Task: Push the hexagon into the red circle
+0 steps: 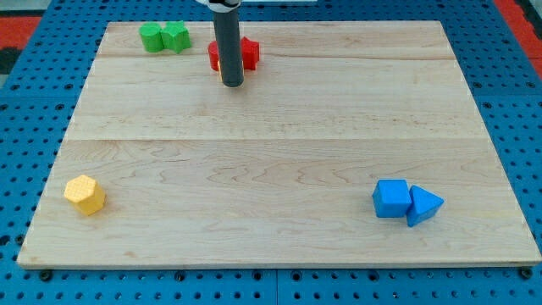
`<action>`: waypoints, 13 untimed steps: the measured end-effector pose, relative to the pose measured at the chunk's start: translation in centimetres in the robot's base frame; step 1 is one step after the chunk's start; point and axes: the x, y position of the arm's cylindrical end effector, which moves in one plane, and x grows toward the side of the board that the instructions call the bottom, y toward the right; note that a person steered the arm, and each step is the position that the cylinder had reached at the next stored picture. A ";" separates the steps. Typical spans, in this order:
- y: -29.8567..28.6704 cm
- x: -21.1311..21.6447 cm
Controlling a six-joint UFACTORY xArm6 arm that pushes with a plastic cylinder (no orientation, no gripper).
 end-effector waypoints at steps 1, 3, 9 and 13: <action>-0.8 0.6; -7.7 9.4; -16.6 12.0; -17.0 10.1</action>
